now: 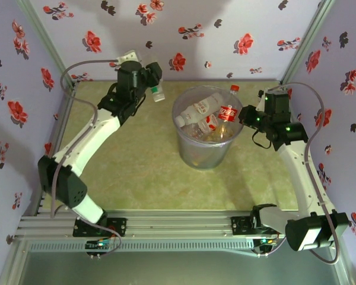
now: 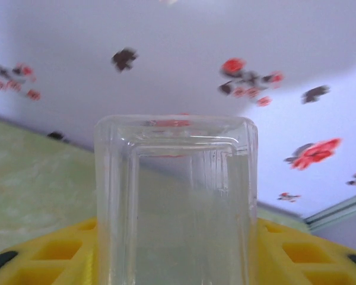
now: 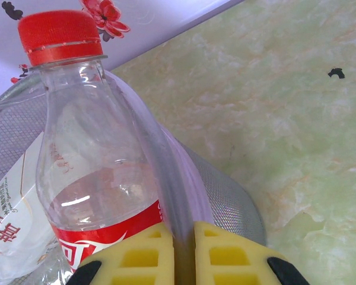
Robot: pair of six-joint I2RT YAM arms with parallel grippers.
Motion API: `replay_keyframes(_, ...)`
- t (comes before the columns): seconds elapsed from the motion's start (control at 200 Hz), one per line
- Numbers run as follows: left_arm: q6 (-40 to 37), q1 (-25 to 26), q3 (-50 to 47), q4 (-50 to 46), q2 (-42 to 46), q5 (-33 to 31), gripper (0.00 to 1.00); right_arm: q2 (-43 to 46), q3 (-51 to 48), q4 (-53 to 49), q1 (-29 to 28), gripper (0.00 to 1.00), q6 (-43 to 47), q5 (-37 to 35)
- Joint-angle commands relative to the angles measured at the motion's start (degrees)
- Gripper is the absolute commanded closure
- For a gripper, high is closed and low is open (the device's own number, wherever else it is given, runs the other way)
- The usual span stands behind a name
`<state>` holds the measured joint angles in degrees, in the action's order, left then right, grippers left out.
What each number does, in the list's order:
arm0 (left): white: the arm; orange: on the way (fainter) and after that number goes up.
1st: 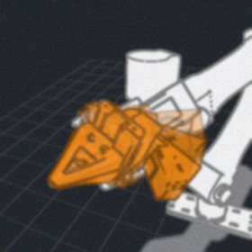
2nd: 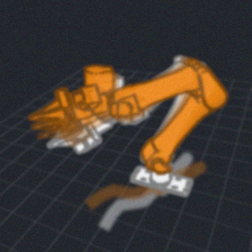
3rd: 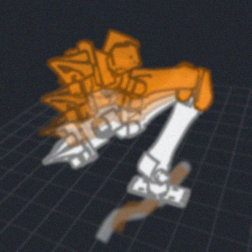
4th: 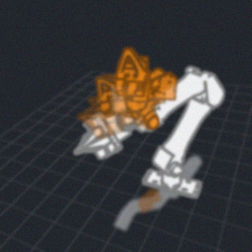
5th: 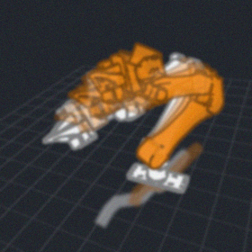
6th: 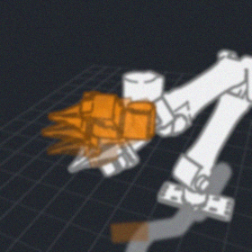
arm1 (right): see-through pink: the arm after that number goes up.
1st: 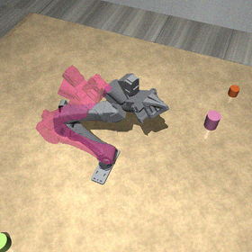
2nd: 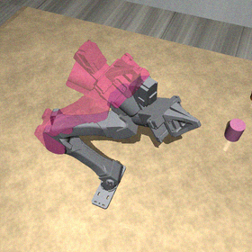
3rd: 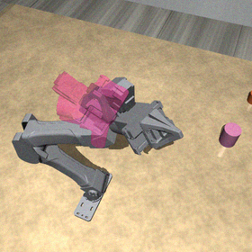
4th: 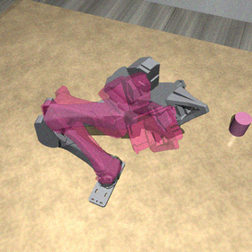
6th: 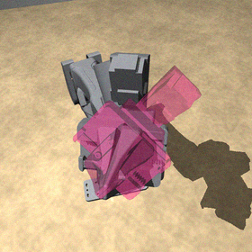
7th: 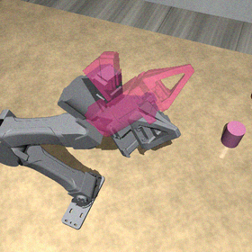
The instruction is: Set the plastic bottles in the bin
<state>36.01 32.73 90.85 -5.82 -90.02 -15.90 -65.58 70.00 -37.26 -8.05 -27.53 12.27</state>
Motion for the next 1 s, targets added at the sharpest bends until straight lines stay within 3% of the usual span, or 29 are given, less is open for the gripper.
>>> replay_keyframes(0.0, -9.0, 4.4, -1.6, 9.9, 4.1, -0.3, 1.0, 0.3, -1.4, -1.0, -1.0, 1.0, -0.4, 2.6)
replay_keyframes(0.11, -16.0, 9.6, -1.0, 13.7, 5.0, 1.7, 1.0, 0.2, -1.5, -0.7, -1.1, 1.0, -0.8, 2.7)
replay_keyframes(0.25, -23.6, 14.6, 0.3, 17.1, 3.5, 9.9, 1.0, 0.4, -1.5, -0.6, -1.5, 1.0, -0.9, 2.6)
replay_keyframes(0.425, -29.7, 17.5, 5.2, 9.5, -0.4, 21.5, 1.0, 1.0, -1.5, -1.1, -1.6, 1.0, -0.6, 2.2)
replay_keyframes(0.615, -31.1, 19.7, 6.2, 5.3, -2.6, 26.4, 1.0, 1.0, -1.5, -1.4, -1.6, 1.0, -0.1, 2.1)
replay_keyframes(0.995, -29.7, 20.4, 3.4, 0.2, -4.5, 29.0, 1.0, 0.8, -1.6, -1.2, -1.6, 1.0, 0.2, 2.2)
